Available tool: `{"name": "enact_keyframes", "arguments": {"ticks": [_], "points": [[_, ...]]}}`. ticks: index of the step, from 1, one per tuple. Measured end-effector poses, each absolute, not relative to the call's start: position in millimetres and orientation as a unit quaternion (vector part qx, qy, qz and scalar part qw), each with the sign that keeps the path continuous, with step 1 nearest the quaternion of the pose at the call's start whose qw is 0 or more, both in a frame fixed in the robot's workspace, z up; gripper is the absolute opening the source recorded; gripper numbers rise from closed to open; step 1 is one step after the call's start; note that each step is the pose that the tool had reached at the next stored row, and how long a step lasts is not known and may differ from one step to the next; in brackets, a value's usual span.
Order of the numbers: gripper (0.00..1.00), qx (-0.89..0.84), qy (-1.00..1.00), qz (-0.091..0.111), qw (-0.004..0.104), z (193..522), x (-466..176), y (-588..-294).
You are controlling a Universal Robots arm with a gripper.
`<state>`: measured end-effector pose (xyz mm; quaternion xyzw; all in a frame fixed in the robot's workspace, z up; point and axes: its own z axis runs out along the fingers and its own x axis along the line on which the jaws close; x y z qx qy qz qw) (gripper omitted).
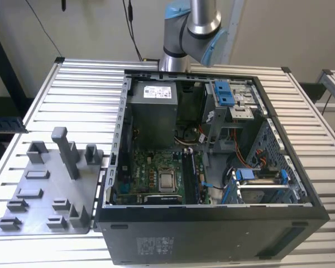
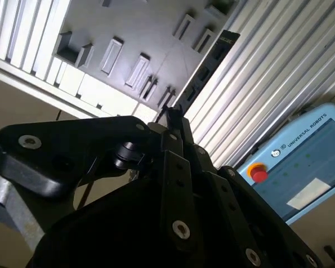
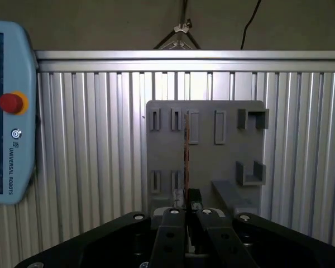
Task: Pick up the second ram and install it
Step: 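Pick up the second ram and move it above second insertion slot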
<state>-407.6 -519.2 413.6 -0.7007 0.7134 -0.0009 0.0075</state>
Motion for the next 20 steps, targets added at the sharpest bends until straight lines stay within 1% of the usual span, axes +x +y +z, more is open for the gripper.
{"name": "enact_keyframes", "arguments": {"ticks": [20], "points": [[0.14, -0.701, 0.713, -0.001, 0.007, 414, -382, -519]]}}
